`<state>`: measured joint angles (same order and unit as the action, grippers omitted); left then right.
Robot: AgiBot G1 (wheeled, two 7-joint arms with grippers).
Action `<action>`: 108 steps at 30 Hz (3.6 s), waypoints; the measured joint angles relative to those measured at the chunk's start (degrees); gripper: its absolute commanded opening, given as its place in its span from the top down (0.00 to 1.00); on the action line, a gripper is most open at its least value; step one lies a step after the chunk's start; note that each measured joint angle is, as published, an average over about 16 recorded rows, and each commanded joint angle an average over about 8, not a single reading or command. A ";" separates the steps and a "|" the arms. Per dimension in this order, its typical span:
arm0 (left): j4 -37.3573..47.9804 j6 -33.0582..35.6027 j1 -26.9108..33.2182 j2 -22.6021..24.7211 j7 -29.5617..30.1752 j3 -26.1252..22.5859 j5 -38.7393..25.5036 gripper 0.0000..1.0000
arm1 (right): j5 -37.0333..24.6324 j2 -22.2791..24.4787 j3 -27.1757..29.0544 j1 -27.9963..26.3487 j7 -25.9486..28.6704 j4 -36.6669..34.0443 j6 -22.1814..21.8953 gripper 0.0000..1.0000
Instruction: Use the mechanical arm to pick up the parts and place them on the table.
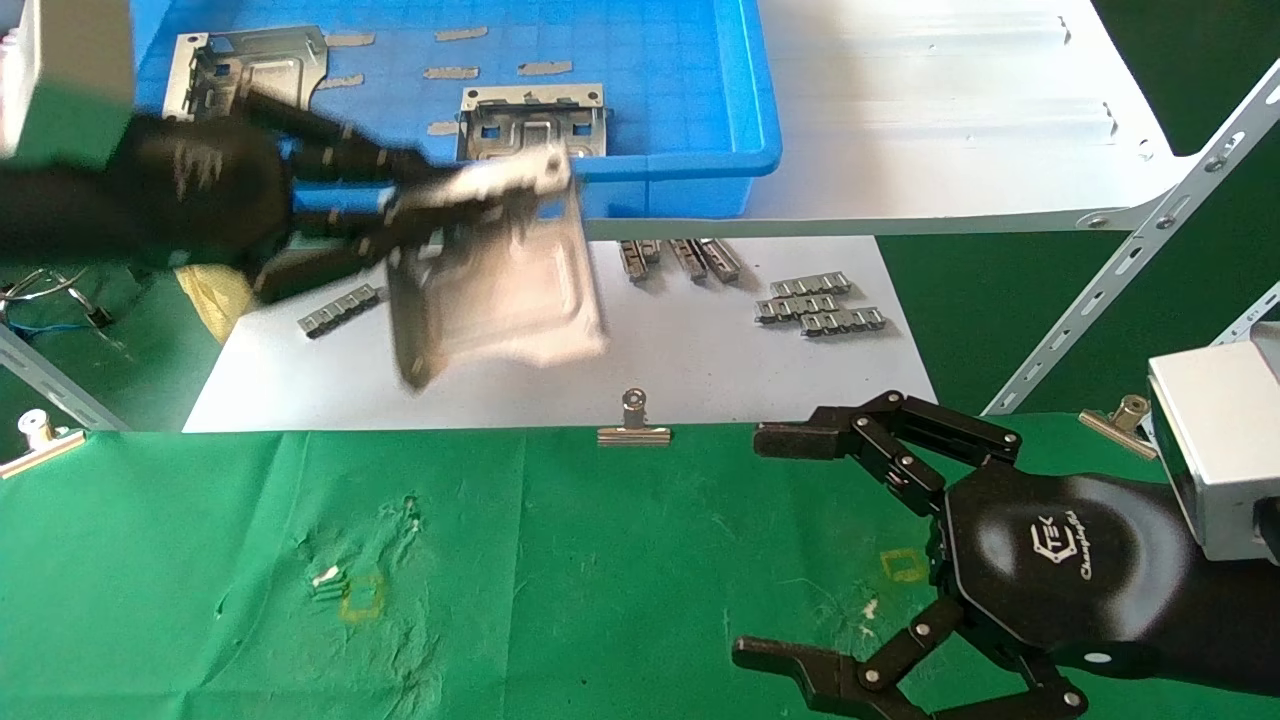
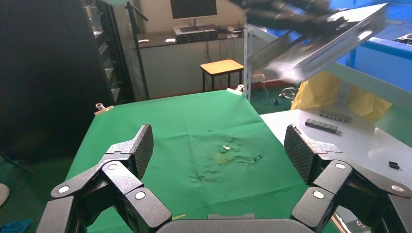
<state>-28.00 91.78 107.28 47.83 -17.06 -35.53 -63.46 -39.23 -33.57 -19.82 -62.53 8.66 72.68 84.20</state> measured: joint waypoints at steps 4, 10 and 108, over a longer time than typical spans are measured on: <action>-2.73 -0.61 -2.80 -3.56 -2.94 -3.81 0.01 1.00 | 0.00 0.00 0.00 0.00 0.00 0.00 0.00 0.00; -0.87 -1.55 -5.06 -6.22 -8.66 -9.06 -3.35 1.00 | 0.01 0.00 -0.01 0.00 0.00 0.00 0.00 0.00; -23.77 -3.95 -32.93 -9.59 12.80 7.09 16.07 0.00 | 0.07 0.03 -0.08 -0.02 -0.05 -0.04 -0.04 0.00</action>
<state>-51.77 87.82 74.36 38.24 -4.27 -28.44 -47.38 -39.17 -33.54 -19.90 -62.55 8.61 72.65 84.16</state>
